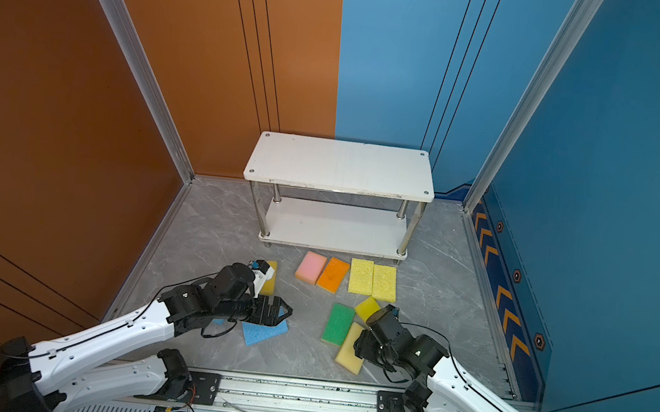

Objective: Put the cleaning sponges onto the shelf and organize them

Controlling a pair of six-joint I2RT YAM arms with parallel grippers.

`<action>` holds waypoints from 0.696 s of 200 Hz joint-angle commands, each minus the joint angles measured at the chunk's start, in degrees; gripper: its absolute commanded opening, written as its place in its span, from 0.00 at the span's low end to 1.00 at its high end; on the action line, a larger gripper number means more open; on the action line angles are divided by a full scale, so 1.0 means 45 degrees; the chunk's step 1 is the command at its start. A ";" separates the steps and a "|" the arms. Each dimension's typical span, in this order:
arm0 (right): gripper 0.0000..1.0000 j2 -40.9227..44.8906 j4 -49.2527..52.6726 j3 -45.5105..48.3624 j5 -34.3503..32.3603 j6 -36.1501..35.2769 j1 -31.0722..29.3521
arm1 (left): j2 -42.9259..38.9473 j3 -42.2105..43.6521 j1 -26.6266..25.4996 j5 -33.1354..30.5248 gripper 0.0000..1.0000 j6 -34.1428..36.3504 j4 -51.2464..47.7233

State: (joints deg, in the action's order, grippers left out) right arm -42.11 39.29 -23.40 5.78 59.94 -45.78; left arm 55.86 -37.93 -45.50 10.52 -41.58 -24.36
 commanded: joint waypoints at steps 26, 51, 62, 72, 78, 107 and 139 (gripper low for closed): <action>0.59 -0.0184 -0.1330 0.0621 0.0237 0.0444 -0.0099 | 0.0024 -0.0248 0.0047 0.0199 0.98 0.0139 0.0080; 0.57 -0.0232 -0.1647 0.0887 0.0294 0.0507 -0.0101 | 0.0106 -0.0281 0.0039 0.0318 0.98 0.0155 0.0083; 0.57 -0.0238 -0.1769 0.1011 0.0278 0.0531 -0.0083 | 0.0107 -0.0290 0.0056 0.0350 0.98 0.0159 0.0070; 0.56 -0.0220 -0.1893 0.1112 0.0296 0.0576 -0.0081 | 0.0107 -0.0302 0.0081 0.0366 0.98 0.0158 0.0073; 0.56 -0.0221 -0.1978 0.1164 0.0308 0.0590 -0.0081 | 0.0108 -0.0320 0.0081 0.0384 0.98 0.0159 0.0097; 0.52 -0.0233 -0.2241 0.1330 0.0312 0.0653 -0.0081 | 0.0088 -0.0321 0.0130 0.0434 0.98 0.0140 0.0079; 0.44 -0.0409 -0.2322 0.1320 0.0292 0.0625 -0.0081 | 0.0063 -0.0315 0.0169 0.0498 0.98 0.0100 0.0118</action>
State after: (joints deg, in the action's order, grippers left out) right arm -43.05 29.32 -18.26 7.29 62.13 -45.78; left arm 56.12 -37.93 -45.36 11.38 -41.60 -23.94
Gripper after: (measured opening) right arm 0.466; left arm 0.981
